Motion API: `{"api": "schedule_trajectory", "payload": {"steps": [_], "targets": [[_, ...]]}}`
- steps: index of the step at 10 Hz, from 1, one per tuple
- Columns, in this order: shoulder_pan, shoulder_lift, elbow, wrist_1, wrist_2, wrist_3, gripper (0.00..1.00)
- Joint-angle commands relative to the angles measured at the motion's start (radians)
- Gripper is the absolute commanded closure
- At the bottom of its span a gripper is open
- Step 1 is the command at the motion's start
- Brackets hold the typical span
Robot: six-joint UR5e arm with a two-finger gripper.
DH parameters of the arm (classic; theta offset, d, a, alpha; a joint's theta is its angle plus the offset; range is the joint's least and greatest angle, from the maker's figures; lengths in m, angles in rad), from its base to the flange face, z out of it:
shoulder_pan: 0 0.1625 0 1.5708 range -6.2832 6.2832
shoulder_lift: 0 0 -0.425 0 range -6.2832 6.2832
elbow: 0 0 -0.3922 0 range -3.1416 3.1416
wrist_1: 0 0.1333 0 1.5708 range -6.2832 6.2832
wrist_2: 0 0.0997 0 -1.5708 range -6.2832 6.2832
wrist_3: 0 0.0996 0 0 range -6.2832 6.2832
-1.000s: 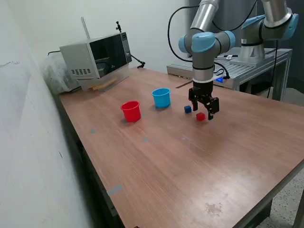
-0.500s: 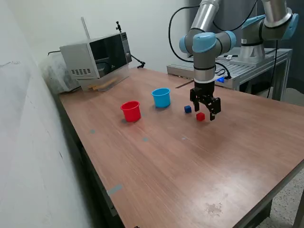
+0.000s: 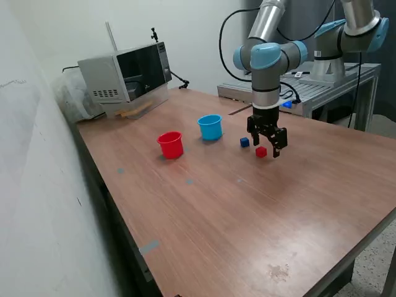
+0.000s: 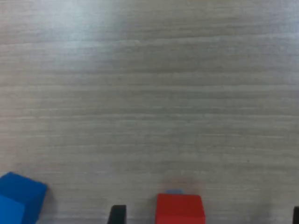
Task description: Place red objects in the red bin, and blue objects in the blue bin.
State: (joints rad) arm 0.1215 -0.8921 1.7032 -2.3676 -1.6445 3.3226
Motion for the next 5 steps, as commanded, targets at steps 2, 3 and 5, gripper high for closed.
{"api": "schedule_trajectory", "payload": {"steps": [2,3,5], "targets": [[-0.005,0.012,-0.017,-0.002,0.000,0.000,0.00],[-0.006,0.013,-0.023,-0.002,0.000,0.000,0.00],[-0.008,0.013,-0.023,-0.002,0.000,0.000,0.00]]}}
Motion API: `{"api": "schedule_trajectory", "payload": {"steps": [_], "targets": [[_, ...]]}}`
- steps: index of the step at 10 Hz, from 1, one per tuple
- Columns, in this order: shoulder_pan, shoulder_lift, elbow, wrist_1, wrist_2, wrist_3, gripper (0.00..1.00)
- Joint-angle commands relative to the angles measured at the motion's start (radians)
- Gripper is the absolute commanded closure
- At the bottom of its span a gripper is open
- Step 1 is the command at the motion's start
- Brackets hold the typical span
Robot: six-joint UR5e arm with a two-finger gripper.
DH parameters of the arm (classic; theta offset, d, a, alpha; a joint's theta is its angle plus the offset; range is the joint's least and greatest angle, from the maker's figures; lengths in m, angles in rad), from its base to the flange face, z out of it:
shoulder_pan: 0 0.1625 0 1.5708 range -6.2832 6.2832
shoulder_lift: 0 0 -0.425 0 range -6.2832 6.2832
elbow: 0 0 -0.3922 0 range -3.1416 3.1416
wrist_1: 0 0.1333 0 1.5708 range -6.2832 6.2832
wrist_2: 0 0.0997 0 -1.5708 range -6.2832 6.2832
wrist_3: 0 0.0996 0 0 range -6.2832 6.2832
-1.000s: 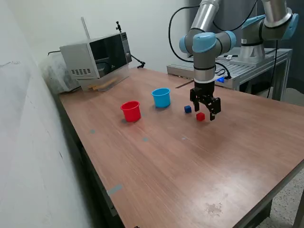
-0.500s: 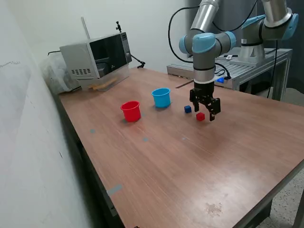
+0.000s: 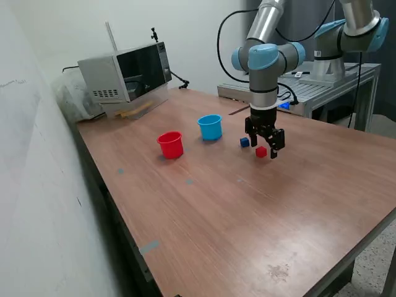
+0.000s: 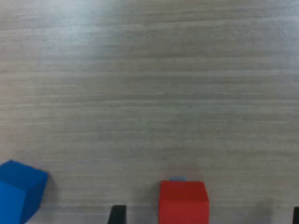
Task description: Place red objects in the red bin, and blue objects in the blue bin.
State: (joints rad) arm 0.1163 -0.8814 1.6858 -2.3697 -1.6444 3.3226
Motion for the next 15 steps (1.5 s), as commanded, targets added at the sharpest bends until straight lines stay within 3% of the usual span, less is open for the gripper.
{"api": "schedule_trajectory", "payload": {"steps": [1,10,11,15], "targets": [[-0.004,0.002,-0.005,0.000,0.000,0.000,0.00],[-0.010,0.004,0.002,0.003,0.000,0.000,0.00],[-0.010,0.004,0.000,0.003,0.000,0.000,1.00],[-0.010,0.004,0.003,0.000,-0.002,0.000,1.00]]}}
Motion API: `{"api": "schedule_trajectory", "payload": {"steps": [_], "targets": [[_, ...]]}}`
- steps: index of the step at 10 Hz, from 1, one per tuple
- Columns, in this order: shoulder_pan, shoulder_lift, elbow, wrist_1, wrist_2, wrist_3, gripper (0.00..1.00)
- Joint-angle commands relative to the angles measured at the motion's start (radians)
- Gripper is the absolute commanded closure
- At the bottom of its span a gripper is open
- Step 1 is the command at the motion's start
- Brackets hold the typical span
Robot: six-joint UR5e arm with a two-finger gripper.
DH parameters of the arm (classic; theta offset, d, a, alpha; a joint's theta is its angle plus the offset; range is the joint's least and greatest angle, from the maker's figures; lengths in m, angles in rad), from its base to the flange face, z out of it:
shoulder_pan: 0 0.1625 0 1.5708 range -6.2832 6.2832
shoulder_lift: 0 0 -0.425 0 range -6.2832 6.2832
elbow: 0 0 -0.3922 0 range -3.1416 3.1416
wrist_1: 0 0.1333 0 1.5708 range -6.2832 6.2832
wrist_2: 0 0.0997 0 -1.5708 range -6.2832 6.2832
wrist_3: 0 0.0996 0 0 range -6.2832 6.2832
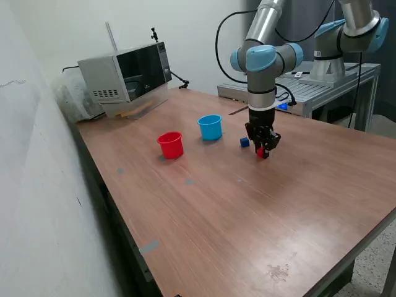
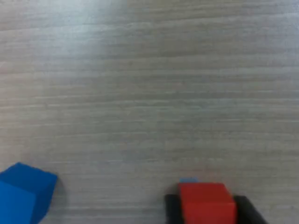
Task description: Place red objects in the red bin, and blue objects in the blue bin.
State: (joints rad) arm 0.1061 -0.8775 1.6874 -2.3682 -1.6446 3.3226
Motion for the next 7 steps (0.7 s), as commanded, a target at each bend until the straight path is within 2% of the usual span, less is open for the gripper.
{"api": "schedule_trajectory", "payload": {"steps": [1,7], "targets": [[0.000,0.000,0.001,-0.002,-0.001,0.000,1.00],[0.003,-0.014,-0.021,0.003,-0.006,-0.021,1.00]]}}
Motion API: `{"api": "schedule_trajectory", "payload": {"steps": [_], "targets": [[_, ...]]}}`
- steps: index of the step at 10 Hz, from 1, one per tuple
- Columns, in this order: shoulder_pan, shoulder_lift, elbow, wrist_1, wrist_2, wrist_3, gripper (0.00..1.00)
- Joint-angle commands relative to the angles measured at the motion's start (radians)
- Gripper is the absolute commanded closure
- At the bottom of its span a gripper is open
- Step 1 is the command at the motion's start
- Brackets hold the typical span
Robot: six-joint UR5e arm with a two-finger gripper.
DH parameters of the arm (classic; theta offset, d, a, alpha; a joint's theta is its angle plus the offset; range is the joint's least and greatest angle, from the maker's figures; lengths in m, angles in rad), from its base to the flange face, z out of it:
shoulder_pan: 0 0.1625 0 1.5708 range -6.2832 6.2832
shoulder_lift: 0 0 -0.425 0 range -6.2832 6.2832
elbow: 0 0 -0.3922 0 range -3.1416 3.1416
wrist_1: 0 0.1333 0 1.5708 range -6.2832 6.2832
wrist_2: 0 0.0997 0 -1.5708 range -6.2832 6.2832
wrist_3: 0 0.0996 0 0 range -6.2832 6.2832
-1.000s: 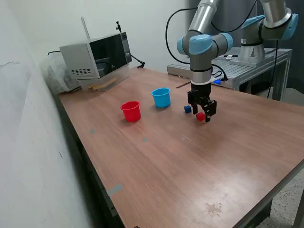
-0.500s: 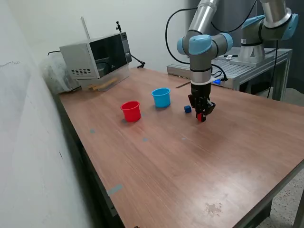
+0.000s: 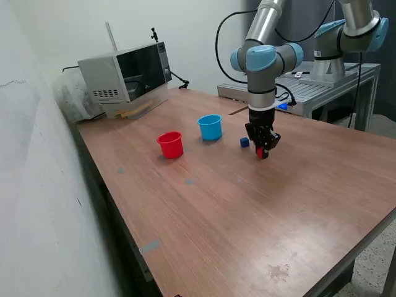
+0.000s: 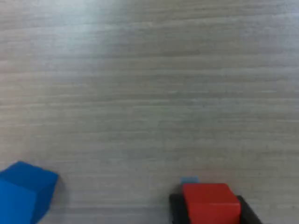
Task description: Place red objects in the red bin, and blue objects in the blue bin.
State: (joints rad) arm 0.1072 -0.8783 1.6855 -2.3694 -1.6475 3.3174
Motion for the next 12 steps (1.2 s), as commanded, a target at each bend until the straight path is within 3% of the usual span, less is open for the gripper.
{"api": "schedule_trajectory", "payload": {"steps": [1,4,5,6,9,12], "targets": [[0.000,-0.024,-0.064,0.012,-0.006,-0.022,1.00],[-0.027,-0.036,-0.241,0.085,-0.012,-0.022,1.00],[-0.067,-0.036,-0.304,0.122,-0.043,-0.027,1.00],[-0.099,-0.034,-0.311,0.128,-0.073,-0.056,1.00],[-0.216,-0.030,-0.306,0.128,-0.078,-0.087,1.00],[-0.288,-0.027,-0.302,0.133,-0.087,-0.090,1.00]]}}
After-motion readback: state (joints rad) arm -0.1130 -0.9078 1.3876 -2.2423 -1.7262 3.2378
